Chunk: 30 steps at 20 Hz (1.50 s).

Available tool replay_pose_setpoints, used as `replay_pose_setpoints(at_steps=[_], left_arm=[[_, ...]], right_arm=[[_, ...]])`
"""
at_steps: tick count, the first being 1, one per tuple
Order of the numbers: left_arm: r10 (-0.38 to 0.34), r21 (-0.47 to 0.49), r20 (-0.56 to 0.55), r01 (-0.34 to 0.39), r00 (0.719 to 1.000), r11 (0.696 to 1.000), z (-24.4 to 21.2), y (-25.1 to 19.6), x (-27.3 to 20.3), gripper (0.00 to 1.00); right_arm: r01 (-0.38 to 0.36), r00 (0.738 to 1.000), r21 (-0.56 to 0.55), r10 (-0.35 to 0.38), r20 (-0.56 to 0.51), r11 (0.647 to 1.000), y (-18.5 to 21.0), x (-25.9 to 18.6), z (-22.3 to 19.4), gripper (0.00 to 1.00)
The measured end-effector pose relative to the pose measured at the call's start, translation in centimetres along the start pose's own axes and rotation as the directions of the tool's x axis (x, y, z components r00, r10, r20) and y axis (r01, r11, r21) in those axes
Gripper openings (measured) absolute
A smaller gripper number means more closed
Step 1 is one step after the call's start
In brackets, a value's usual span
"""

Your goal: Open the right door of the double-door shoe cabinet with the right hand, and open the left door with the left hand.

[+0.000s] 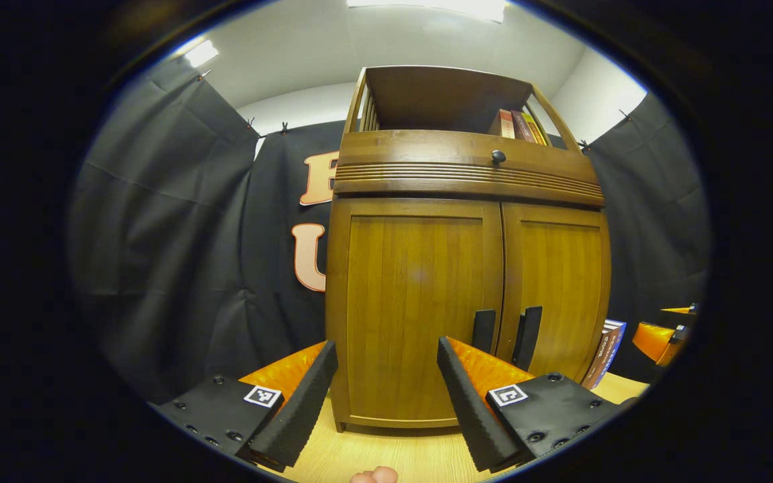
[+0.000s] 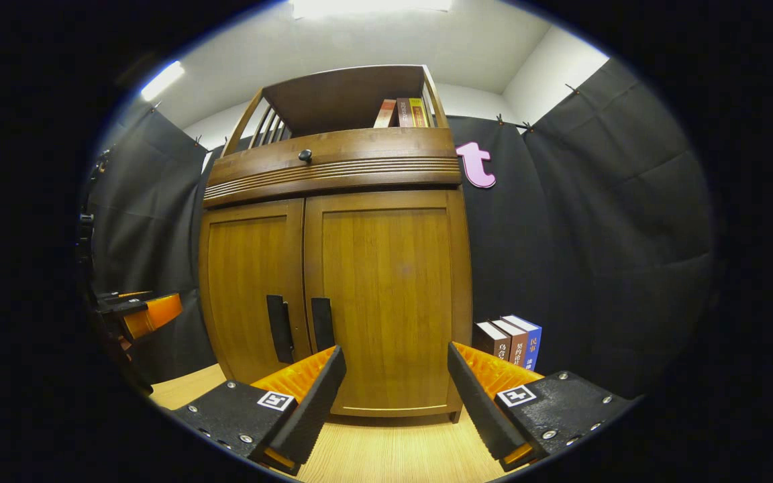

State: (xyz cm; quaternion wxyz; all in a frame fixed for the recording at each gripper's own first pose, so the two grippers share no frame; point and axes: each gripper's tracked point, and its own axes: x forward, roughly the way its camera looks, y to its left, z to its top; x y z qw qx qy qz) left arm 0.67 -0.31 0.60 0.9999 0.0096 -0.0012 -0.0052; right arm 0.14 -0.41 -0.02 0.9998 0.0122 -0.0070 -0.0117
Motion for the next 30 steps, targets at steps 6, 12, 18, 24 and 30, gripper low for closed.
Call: replay_pose_setpoints(at_steps=[6,12,18,24,30], left_arm=[[0.004,0.004,-0.001,-0.004,1.000,1.000,0.0,0.0,0.2,0.94],[0.003,0.004,0.000,-0.003,1.000,1.000,0.0,0.0,0.3,0.94],[0.009,0.002,0.000,-0.009,1.000,1.000,0.0,0.4,0.2,0.95],[0.013,-0.002,-0.006,-0.013,1.000,1.000,-0.1,0.7,-0.4,0.95],[0.031,0.005,0.009,-0.031,0.999,1.000,0.5,1.8,-1.4,0.94]], right_arm=[[0.003,1.000,0.007,-0.003,-0.006,1.000,-0.1,0.3,-0.1,0.94],[-0.002,1.000,0.000,0.002,-0.007,1.000,0.2,0.2,-0.3,0.94],[-0.037,0.999,0.009,0.037,-0.002,0.999,1.4,1.4,0.3,0.94],[-0.125,0.991,0.017,0.124,0.049,0.992,5.1,5.2,2.7,0.94],[-0.183,0.983,0.031,0.182,0.027,0.983,8.5,11.0,2.2,0.94]])
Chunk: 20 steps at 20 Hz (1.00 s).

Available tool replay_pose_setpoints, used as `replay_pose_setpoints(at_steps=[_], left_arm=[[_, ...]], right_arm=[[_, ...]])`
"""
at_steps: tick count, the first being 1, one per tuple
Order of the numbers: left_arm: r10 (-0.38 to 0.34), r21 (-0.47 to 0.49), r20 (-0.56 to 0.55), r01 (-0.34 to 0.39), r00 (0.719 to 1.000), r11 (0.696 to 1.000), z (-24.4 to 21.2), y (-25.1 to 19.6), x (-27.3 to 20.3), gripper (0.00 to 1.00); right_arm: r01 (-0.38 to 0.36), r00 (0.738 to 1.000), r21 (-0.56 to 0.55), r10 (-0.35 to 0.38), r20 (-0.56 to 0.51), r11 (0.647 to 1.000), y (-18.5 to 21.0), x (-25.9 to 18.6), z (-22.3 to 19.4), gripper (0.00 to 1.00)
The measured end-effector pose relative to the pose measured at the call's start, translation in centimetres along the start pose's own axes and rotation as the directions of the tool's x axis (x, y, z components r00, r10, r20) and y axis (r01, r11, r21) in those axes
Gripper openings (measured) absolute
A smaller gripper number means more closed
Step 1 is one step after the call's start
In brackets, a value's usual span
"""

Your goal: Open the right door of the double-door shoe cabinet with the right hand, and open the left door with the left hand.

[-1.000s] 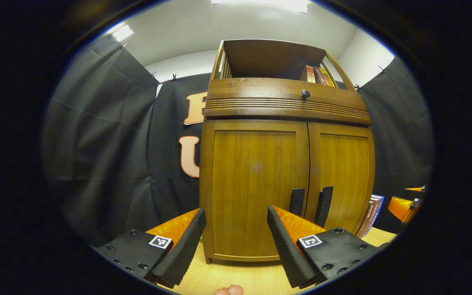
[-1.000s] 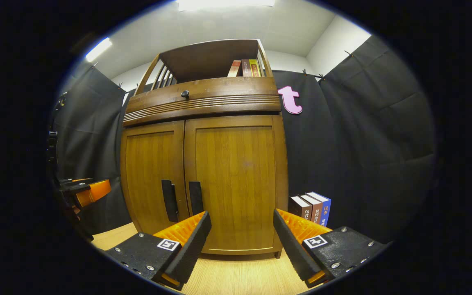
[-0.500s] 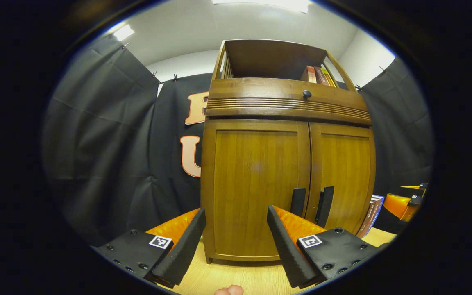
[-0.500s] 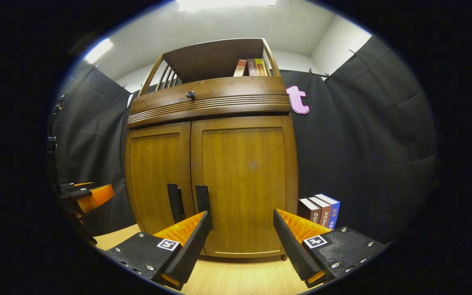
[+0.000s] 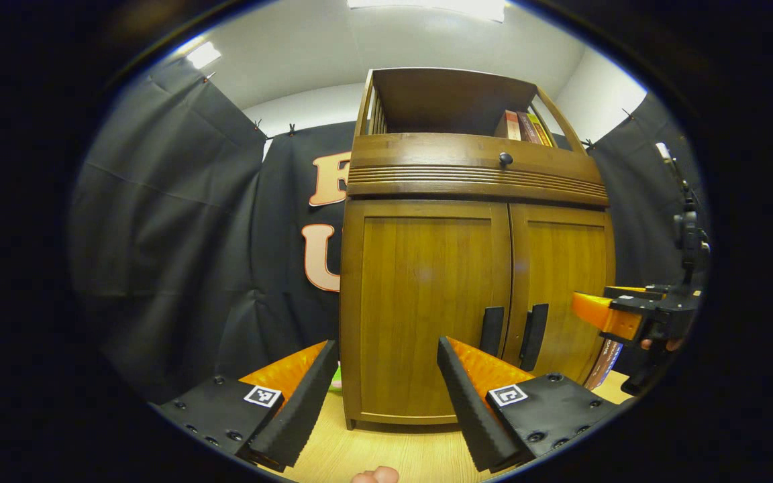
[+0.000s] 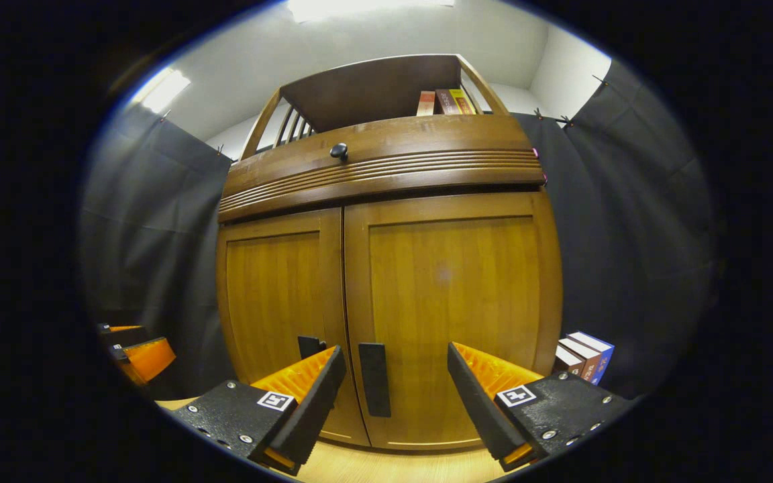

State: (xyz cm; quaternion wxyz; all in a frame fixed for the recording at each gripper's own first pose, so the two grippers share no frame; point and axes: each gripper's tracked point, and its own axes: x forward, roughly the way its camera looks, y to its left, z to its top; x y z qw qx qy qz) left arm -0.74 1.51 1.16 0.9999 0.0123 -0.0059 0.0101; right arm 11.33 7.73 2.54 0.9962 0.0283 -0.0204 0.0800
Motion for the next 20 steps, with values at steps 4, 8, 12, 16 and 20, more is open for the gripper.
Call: replay_pose_setpoints(at_steps=[4,8,12,16,20], left_arm=[[0.020,0.006,0.007,-0.020,1.000,1.000,0.2,1.0,-0.8,0.96],[0.040,-0.004,0.001,-0.040,0.999,0.999,0.4,1.9,-1.7,0.94],[0.056,-0.017,-0.004,-0.056,0.998,0.998,0.4,2.6,-2.6,0.94],[0.078,0.005,-0.010,-0.078,0.997,0.997,0.0,3.6,-2.7,0.95],[0.083,0.006,-0.015,-0.083,0.996,0.997,-0.2,4.1,-2.2,0.96]], right_arm=[[0.009,0.999,-0.018,-0.010,-0.046,1.000,0.6,3.7,-2.2,0.94],[0.025,0.997,-0.048,-0.029,-0.078,0.999,1.0,6.2,-4.1,0.94],[0.027,0.992,-0.086,-0.037,-0.118,0.996,1.2,8.0,-7.0,0.94],[0.080,0.991,-0.104,-0.090,-0.096,0.991,0.7,8.7,-7.6,0.94],[0.102,0.992,-0.093,-0.108,-0.064,0.990,0.6,8.4,-7.8,0.93]])
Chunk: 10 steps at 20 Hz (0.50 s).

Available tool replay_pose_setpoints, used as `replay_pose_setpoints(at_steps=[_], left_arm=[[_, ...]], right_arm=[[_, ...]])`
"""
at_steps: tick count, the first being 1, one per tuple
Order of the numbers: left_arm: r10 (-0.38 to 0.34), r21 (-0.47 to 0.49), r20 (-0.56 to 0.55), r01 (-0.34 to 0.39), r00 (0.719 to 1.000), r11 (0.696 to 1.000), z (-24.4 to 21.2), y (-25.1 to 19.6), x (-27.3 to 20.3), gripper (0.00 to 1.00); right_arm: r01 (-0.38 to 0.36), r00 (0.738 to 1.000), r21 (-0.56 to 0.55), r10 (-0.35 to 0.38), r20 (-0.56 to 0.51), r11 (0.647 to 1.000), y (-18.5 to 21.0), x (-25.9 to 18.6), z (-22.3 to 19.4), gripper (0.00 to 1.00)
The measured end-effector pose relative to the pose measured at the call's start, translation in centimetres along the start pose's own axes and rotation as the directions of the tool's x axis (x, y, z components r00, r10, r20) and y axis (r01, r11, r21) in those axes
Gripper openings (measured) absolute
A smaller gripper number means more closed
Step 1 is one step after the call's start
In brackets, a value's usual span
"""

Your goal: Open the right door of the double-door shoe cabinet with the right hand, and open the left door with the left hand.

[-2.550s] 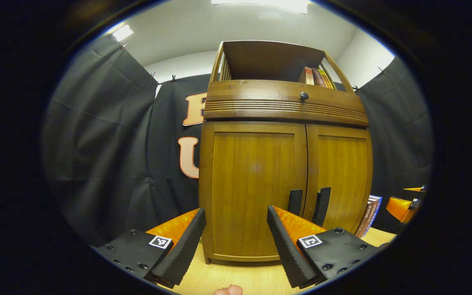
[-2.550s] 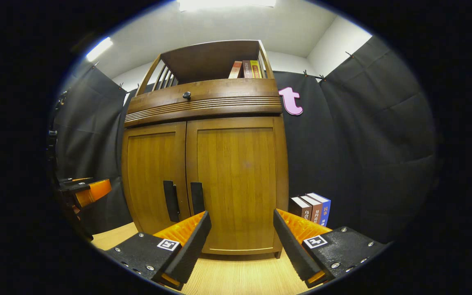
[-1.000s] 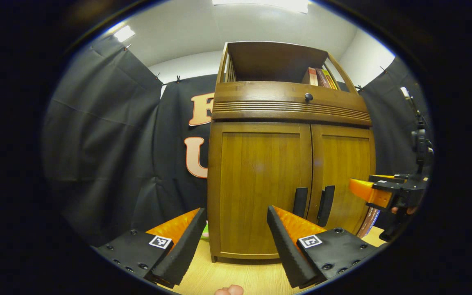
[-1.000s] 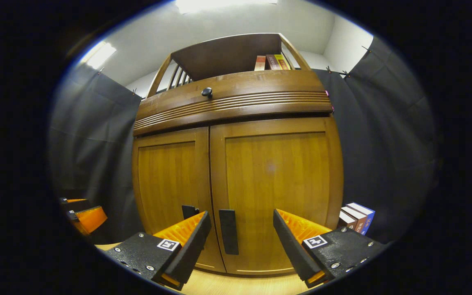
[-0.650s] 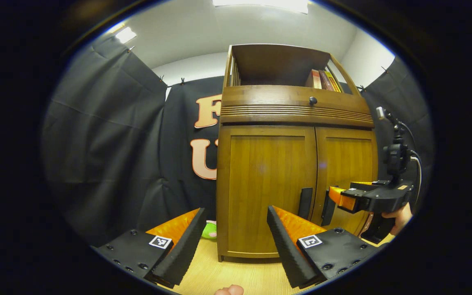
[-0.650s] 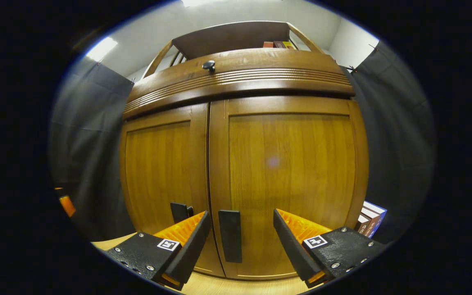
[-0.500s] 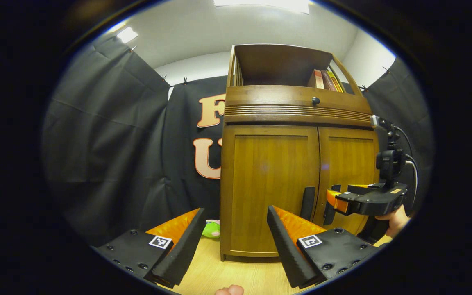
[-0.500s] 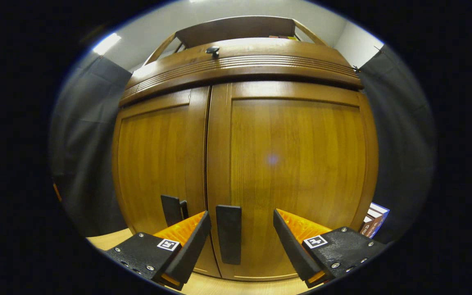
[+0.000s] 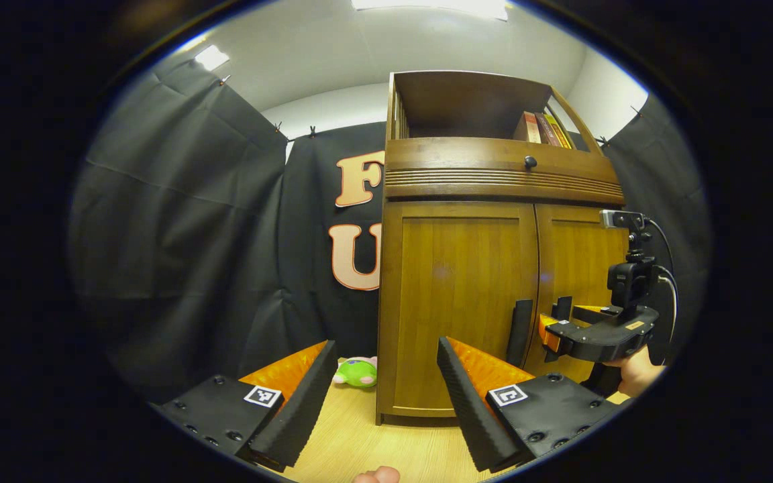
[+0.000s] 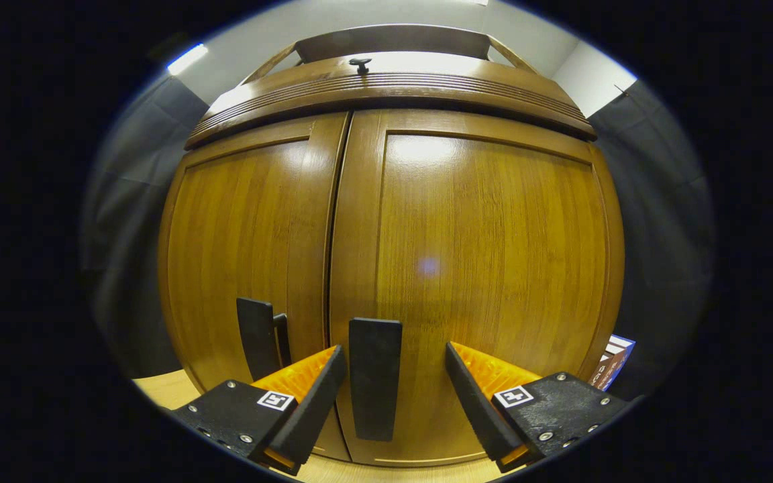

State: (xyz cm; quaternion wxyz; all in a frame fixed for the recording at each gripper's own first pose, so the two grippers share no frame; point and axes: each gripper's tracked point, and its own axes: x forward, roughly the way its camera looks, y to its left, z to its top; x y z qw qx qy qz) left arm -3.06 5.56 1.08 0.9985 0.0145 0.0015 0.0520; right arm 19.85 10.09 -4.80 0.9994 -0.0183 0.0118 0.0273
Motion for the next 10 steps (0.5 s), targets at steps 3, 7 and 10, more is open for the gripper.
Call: replay_pose_setpoints(at_steps=[3,7,10], left_arm=[[-0.006,0.003,0.001,0.006,1.000,1.000,0.0,-0.2,0.0,0.97],[-0.011,0.006,-0.002,0.011,1.000,1.000,0.0,-0.3,-0.2,0.96],[-0.019,0.006,-0.007,0.019,1.000,1.000,-0.1,-0.4,-0.3,0.97]], right_arm=[[-0.006,1.000,0.003,0.006,0.002,1.000,0.1,0.1,0.0,0.92],[-0.018,1.000,0.014,0.018,-0.001,1.000,0.8,-0.1,-0.4,0.74],[-0.043,0.999,0.048,0.044,-0.021,0.998,1.5,-0.1,-1.1,0.46]])
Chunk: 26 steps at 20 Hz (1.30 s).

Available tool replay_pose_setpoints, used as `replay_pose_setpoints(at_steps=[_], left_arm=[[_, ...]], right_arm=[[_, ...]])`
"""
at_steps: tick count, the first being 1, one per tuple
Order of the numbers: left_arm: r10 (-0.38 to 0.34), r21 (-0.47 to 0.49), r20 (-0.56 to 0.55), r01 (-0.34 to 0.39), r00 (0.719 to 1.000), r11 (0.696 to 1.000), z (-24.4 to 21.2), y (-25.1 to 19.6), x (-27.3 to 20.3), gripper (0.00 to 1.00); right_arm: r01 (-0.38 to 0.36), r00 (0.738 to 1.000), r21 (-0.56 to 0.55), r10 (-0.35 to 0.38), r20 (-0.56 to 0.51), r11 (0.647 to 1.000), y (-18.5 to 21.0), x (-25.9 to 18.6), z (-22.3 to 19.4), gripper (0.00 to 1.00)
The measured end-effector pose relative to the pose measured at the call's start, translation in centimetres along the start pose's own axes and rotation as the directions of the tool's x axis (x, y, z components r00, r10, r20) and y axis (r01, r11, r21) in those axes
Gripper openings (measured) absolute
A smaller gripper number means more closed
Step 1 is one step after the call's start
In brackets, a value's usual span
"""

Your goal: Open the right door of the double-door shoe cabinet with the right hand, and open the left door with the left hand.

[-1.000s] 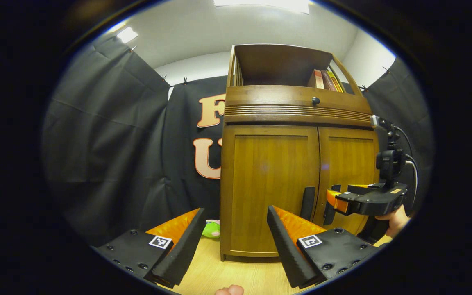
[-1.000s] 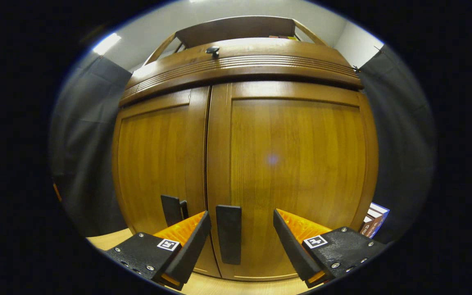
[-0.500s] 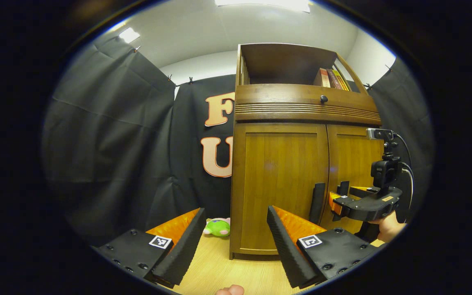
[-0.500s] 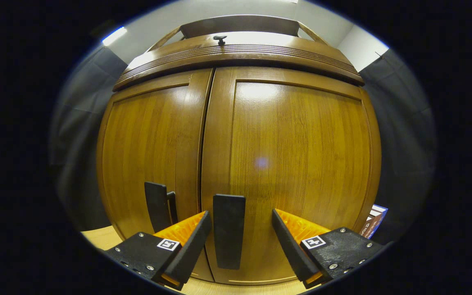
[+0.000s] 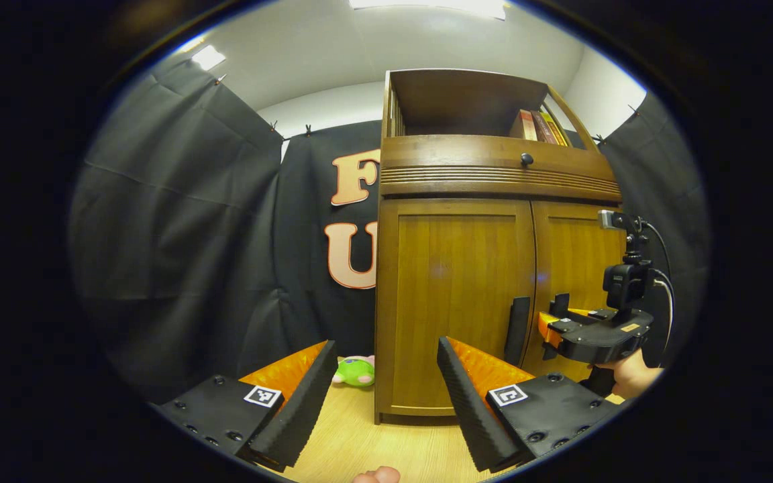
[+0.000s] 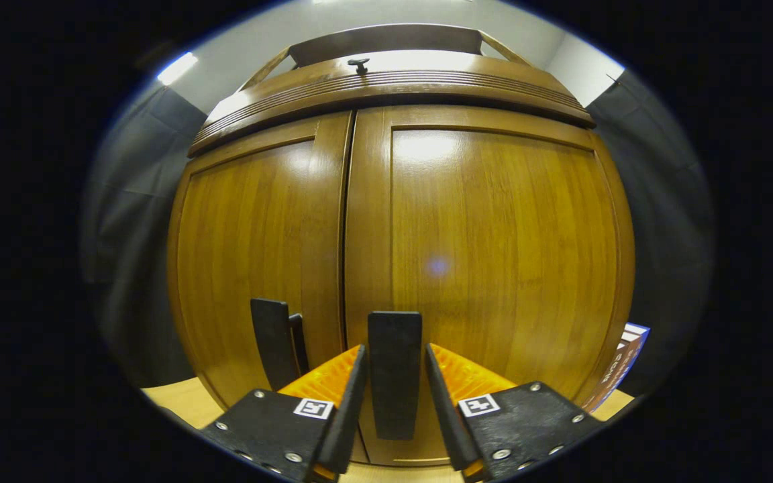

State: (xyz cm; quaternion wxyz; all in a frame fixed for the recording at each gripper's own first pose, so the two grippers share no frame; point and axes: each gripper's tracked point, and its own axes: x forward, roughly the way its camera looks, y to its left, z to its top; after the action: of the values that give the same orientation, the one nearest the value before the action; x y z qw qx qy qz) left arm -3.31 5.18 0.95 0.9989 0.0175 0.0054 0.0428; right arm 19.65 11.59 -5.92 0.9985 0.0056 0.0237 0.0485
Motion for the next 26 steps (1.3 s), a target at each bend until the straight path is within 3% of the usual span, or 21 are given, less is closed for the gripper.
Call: replay_pose_setpoints(at_steps=[2,3,6,7,8,12,13,15,26], left_arm=[[0.008,0.004,0.000,-0.008,1.000,1.000,0.0,0.3,-0.1,0.96],[0.011,0.002,0.002,-0.011,1.000,1.000,0.1,0.3,-0.2,0.97],[0.012,-0.007,-0.005,-0.013,1.000,1.000,-0.1,0.3,-0.5,0.96],[0.010,-0.010,-0.007,-0.010,1.000,1.000,0.0,0.2,-0.6,0.97],[0.009,-0.011,-0.008,-0.009,1.000,1.000,-0.1,0.1,-0.8,0.97],[0.020,0.005,-0.002,-0.020,1.000,1.000,0.1,0.3,-1.7,0.96],[0.022,0.006,-0.002,-0.022,1.000,1.000,0.2,0.3,-2.0,0.97],[0.020,0.006,-0.004,-0.020,1.000,1.000,0.1,0.2,-2.2,0.97],[-0.061,0.047,0.023,0.060,0.998,0.997,1.4,-4.5,-3.0,0.95]], right_arm=[[-0.022,1.000,0.028,0.022,-0.008,0.999,-0.1,-0.1,-0.2,0.27],[-0.031,0.999,0.042,0.032,-0.012,0.999,0.0,0.0,-0.2,0.34],[-0.027,0.999,0.011,0.027,-0.026,1.000,0.1,0.1,-0.1,0.30],[-0.021,0.999,0.001,0.021,-0.026,1.000,0.0,0.1,-0.3,0.21],[-0.014,1.000,0.001,0.014,-0.020,1.000,0.0,0.0,-0.4,0.29],[-0.019,1.000,-0.004,0.019,-0.017,1.000,-0.1,-1.2,-1.0,0.29],[-0.026,0.999,-0.014,0.026,-0.020,1.000,-0.1,-1.7,-1.1,0.35],[-0.038,0.999,-0.008,0.037,-0.020,0.999,-0.2,-2.6,-1.1,0.29],[-0.112,0.992,0.052,0.114,-0.047,0.992,-2.0,-10.2,-0.9,0.28]])
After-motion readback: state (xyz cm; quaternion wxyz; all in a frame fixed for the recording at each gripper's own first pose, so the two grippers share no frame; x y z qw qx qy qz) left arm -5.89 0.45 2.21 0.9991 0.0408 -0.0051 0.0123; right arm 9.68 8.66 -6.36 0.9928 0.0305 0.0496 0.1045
